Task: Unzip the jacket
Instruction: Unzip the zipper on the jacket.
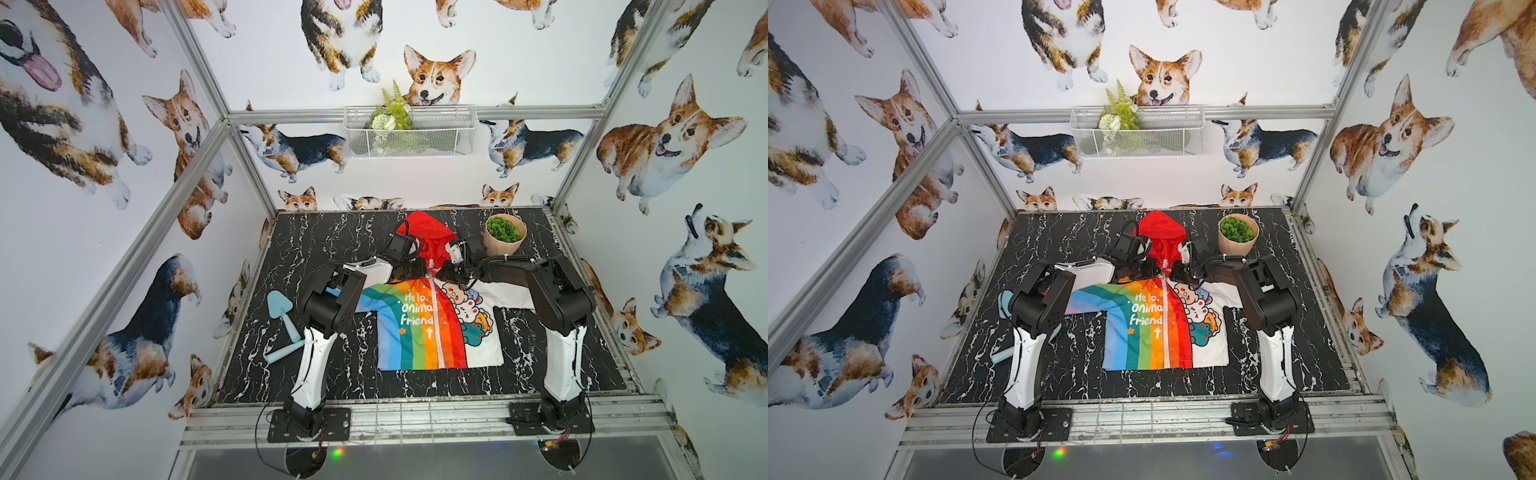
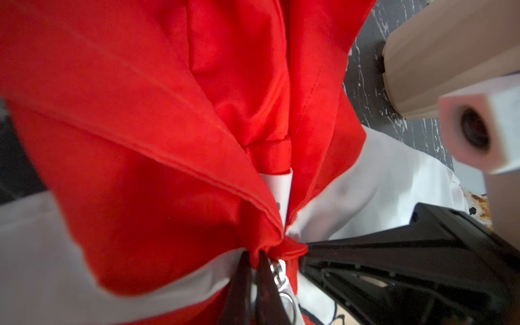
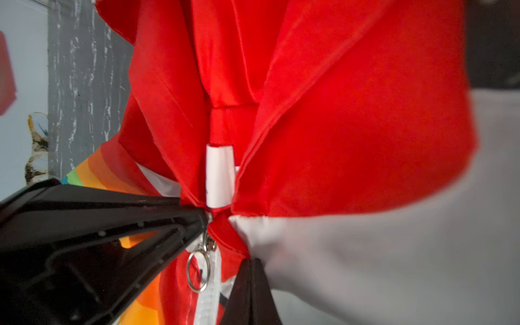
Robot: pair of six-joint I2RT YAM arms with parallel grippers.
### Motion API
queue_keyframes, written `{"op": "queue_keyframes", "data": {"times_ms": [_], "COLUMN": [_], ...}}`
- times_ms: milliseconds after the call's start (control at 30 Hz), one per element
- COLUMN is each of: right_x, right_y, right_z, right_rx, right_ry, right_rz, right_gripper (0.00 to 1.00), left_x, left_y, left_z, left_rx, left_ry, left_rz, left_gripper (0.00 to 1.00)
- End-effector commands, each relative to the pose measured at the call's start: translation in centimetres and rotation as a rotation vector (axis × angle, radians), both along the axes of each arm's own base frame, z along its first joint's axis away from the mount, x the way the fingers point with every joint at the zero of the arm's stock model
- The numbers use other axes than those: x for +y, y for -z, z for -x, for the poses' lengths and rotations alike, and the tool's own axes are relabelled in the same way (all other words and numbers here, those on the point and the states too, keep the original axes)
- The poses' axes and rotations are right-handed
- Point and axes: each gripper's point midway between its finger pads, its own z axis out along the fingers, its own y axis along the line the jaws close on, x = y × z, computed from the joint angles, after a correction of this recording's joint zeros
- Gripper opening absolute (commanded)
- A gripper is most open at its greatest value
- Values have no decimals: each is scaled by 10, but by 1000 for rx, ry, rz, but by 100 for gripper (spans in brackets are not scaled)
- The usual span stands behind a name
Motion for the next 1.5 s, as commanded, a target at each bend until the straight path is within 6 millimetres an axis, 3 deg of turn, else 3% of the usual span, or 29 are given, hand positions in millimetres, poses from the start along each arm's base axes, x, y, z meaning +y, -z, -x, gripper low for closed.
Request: {"op": "queue_keyframes", "data": {"times_ms": [0,167,267,467,900,1267,1467], "right_x": [-17,-12,-4,9,24,28,28], "right_y": [1,-26,-32,-25,-22,-17,-11], "right_z": [17,21,27,31,18,11,7], "right_rx": [41,-18,-5,42,57,69,83], "right_ry": [23,21,3,-15,-10,-6,1], "right_rz": [69,-6,-71,-147,-215,-222,-199], "right_gripper": [16,24,28,33,46,46,37], "left_x": [1,1,1,-2,-1,-2,-2], "left_y": [-5,-13,-19,-31,-28,-25,-24], "left_z": [3,1,0,0,2,2,3], "left_rx": [18,17,14,5,13,19,22], "left_ry": [-2,-10,-13,-2,5,8,9], "left_rz": [27,85,119,170,175,179,183], "left_gripper": [0,0,0,0,0,0,0]}}
